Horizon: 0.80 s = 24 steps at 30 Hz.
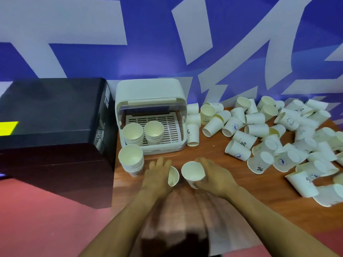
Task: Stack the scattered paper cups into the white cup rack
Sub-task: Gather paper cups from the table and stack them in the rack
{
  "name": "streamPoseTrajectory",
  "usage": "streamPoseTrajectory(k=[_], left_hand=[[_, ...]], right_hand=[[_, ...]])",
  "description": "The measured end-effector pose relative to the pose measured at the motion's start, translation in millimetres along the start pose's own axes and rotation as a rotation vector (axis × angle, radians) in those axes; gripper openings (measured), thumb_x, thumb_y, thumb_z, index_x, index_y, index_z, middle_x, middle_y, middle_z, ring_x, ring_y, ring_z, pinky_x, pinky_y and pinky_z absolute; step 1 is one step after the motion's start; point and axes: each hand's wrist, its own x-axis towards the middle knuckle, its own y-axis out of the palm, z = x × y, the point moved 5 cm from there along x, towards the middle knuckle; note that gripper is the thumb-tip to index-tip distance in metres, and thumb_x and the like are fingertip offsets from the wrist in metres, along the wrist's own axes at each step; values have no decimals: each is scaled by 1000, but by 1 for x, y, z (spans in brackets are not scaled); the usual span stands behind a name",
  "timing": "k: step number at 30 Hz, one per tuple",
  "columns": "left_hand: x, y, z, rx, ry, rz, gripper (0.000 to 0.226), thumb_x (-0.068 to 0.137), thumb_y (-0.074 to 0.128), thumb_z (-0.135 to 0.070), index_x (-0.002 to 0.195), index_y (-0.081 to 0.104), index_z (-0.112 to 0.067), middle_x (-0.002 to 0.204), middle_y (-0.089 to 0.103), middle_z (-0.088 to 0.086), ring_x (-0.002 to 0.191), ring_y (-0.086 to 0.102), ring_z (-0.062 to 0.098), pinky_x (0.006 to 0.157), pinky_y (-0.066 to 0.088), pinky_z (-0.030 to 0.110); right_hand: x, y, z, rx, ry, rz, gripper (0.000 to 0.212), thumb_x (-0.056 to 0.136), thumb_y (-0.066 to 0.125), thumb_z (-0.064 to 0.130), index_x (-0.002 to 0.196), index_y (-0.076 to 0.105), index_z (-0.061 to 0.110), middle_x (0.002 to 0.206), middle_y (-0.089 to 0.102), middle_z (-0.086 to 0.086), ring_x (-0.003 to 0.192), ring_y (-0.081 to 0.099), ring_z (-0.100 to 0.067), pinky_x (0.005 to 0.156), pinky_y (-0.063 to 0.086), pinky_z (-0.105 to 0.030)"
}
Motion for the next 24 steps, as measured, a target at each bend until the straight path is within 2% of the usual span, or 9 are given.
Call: streamPoseTrajectory(k=[12,20,24], left_hand=[[-5,0,12,-68,-99,-8,63,72,75,-42,120,42,-22,125,41,-3,113,41,27,90,46,41],[-8,-20,11,-112,-143,-49,58,76,72,-39,123,42,-22,126,46,-4,113,41,24,84,37,30],[-6,-32,8,-87,-157,-24,58,77,70,-39,125,42,-20,128,47,-2,114,41,25,89,37,31]], right_hand=[[19,-8,12,19,-129,56,66,77,66,48,133,38,29,133,49,8,116,51,-16,87,47,-34],[51,-38,33,88,-245,-46,71,77,67,45,137,34,30,135,51,4,114,53,-19,89,49,-35],[62,-50,45,102,-287,-88,70,79,66,47,139,33,30,137,48,6,115,53,-17,87,48,-33]])
